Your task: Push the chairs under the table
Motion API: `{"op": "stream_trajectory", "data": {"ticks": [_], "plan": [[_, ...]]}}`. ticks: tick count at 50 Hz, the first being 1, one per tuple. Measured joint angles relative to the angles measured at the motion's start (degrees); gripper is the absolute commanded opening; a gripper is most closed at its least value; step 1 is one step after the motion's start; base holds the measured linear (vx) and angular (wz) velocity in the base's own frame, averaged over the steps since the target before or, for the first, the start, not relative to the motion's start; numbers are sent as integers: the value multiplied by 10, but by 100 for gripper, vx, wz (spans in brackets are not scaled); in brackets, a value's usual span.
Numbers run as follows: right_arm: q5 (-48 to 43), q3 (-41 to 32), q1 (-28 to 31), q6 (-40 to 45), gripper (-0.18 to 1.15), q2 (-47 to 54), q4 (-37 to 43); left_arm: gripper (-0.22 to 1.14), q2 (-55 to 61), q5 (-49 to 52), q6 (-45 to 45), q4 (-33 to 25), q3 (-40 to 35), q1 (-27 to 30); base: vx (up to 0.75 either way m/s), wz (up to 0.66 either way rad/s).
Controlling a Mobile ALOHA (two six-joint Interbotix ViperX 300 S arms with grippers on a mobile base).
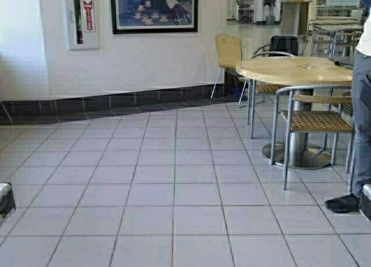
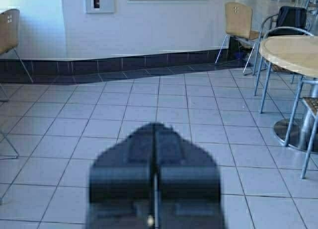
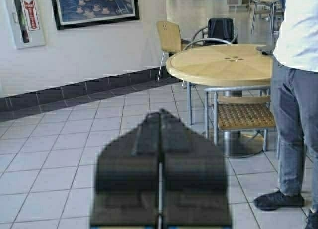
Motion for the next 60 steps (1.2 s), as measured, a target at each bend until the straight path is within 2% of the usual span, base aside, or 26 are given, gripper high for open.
{"op": "stream_trajectory", "data": {"ticks": [44, 60], "plan": [[1, 8, -3, 5, 4, 16, 0, 3, 10, -1, -1, 0, 0, 0, 35, 7], [2, 11, -3, 5, 4, 25, 0, 3, 10, -2, -10, 0, 6, 0, 32, 24]]}}
